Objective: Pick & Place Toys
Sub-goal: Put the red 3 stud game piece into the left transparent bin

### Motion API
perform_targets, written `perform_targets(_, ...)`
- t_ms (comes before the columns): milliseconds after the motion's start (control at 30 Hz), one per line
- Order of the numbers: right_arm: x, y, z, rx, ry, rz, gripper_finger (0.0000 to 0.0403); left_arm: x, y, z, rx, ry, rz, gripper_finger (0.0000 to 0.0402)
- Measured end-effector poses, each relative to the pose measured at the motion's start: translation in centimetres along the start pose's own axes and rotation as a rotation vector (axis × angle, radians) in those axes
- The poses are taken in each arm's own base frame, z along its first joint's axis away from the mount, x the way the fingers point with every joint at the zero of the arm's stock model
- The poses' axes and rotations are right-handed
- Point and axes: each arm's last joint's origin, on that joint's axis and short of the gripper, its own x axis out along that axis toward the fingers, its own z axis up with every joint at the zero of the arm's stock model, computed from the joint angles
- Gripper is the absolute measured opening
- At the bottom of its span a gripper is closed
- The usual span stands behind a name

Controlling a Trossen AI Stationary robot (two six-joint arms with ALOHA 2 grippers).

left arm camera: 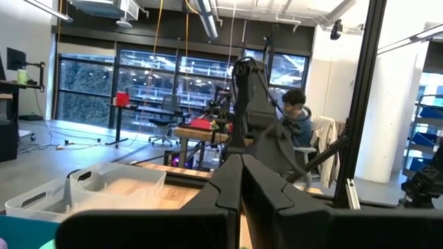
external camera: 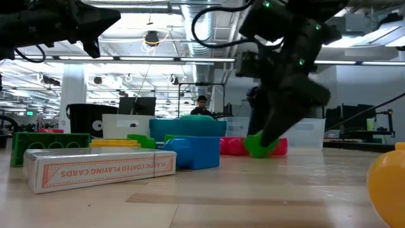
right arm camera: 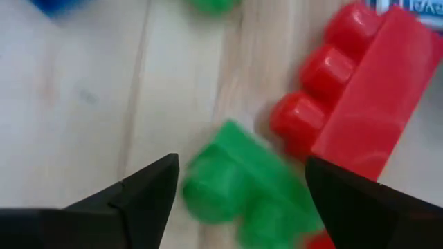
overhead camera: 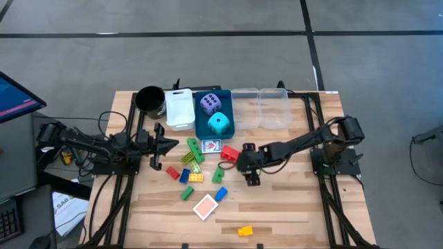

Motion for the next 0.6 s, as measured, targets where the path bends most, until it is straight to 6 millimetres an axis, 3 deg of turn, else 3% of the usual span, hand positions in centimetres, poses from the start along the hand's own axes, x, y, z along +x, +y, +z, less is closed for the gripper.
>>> perform_targets(300,1.5,0.3,1.5,-0.022,0.014,0.014,0.0306,0.0,0.0,0.0,0.0,0.002,-0.009,0.0003)
perform_targets(600,0.5,-0.4,1.8,0.057,-0.011,-0.08,0.0306,0.0,0.0,-0.1,-0.043,0.006,-0.008,0.0003)
